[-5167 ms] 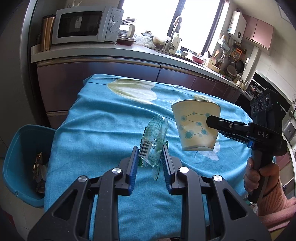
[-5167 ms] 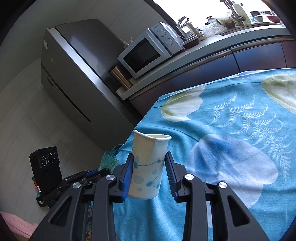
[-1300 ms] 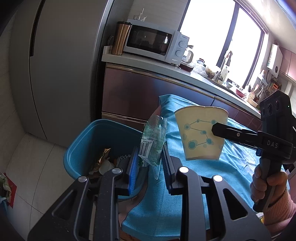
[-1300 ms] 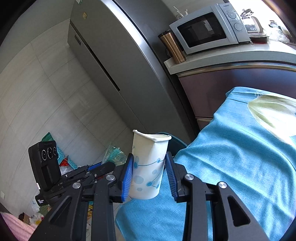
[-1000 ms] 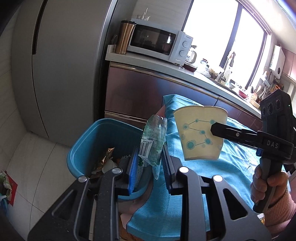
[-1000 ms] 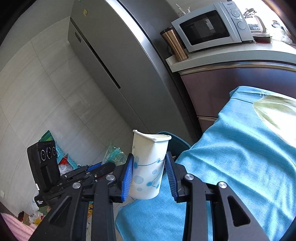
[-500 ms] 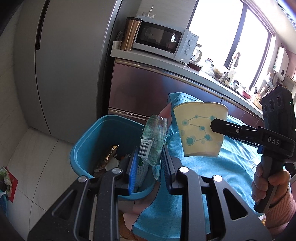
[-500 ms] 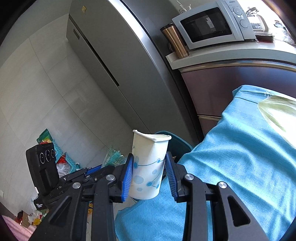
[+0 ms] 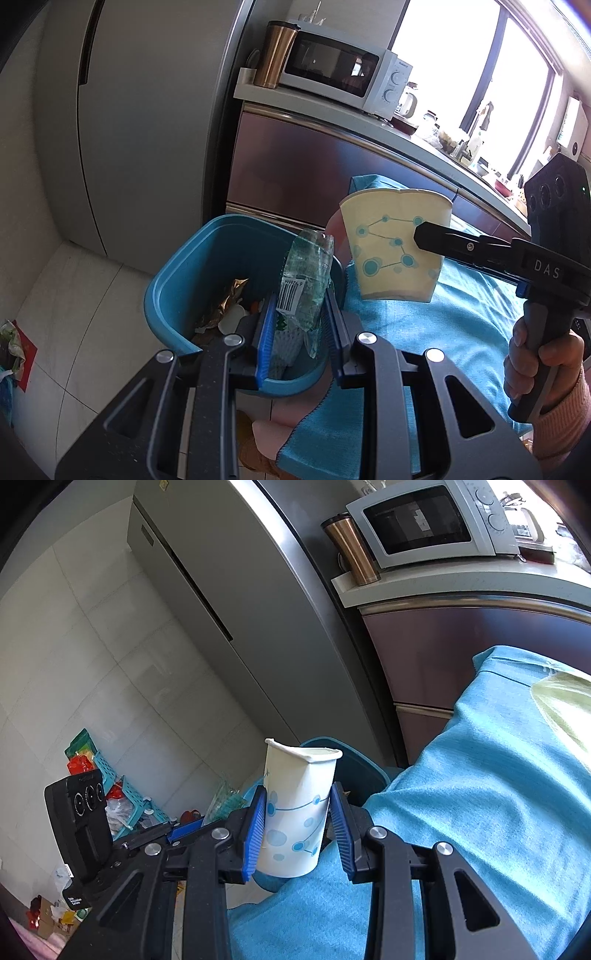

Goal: Collect trash
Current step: 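Carry the paper cup and plastic bottle over the teal bin, then open both tools to drop the cup and bottle into the bin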

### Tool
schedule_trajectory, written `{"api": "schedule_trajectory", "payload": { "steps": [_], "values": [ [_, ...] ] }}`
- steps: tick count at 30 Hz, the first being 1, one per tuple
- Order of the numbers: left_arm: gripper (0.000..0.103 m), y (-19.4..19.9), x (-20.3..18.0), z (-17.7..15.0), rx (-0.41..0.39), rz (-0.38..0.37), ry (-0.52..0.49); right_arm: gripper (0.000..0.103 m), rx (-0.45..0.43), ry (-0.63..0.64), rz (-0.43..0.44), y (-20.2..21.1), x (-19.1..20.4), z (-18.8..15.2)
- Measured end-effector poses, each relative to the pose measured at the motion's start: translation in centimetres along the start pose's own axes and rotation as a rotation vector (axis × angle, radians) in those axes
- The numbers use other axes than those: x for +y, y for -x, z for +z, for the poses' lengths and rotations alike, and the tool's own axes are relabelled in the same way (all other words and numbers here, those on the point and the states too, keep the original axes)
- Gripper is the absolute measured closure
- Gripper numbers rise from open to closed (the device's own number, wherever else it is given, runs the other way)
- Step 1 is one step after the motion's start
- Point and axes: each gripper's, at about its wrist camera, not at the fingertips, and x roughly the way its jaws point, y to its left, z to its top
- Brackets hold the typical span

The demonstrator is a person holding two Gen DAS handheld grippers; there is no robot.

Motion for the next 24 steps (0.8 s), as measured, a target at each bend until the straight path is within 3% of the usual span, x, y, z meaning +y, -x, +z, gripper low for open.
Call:
{"api": "schedule_trajectory", "payload": {
  "steps": [24],
  "values": [
    [0.076,-2.9,1.3,-0.5,0.046,0.031,0.028,0.070,0.069,0.021,-0.061,-4.9,0.9,0.6]
  ]
}}
